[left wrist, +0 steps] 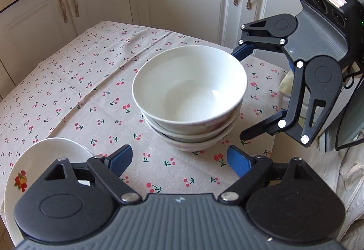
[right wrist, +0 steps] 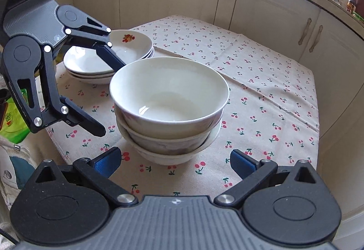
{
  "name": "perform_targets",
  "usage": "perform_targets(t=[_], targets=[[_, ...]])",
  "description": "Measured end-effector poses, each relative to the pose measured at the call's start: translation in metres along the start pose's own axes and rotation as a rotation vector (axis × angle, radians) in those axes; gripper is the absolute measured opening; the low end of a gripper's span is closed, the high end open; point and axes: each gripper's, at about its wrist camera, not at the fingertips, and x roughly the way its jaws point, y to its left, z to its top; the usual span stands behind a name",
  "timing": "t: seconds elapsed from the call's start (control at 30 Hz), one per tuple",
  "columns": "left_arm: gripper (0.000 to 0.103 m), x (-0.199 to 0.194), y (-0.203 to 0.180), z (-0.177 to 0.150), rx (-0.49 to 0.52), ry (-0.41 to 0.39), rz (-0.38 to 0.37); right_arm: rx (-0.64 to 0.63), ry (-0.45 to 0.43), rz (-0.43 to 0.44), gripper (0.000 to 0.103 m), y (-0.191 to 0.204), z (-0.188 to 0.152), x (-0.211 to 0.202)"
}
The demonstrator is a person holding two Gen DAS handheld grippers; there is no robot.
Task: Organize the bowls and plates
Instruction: 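Grip the bowl stack from opposite sides with the left and right grippers, then lift the bowl stack with both grippers and carry it over the plate stack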
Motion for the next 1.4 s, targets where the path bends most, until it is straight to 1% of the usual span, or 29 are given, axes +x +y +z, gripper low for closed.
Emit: perform_targets(t=[0.2,0.27,0.47,0.53,0.73,1.07,1.23,1.4], targets=[[0.089,0.019,0.007,0.007,0.055,0.038,-0.042,-0.081,0.035,0.028,0.102,-0.004,0.006,0.018],[0.088,0.025,0.01,0.008,0.065,0.053,-0.065,-0.093,0.042,0.043,0.101,-0.007,0.009,0.022],[0.086,0.035,0.017,0.011,0.111,0.075,-0.114,-0.141,0.074,0.128,0.098,-0.016,0.018,0.029],[0.085,0.038,0.02,0.012,0.116,0.081,-0.141,-0.156,0.085,0.155,0.096,-0.018,0.02,0.031],[0.084,0.043,0.024,0.016,0.142,0.09,-0.198,-0.183,0.109,0.203,0.092,-0.02,0.025,0.034],[0.082,0.047,0.03,0.017,0.163,0.097,-0.257,-0.189,0.138,0.233,0.091,-0.024,0.031,0.038],[0.082,0.049,0.031,0.017,0.183,0.101,-0.274,-0.19,0.144,0.241,0.091,-0.025,0.032,0.038],[0.081,0.047,0.029,0.018,0.208,0.1,-0.275,-0.187,0.146,0.245,0.091,-0.025,0.033,0.04]])
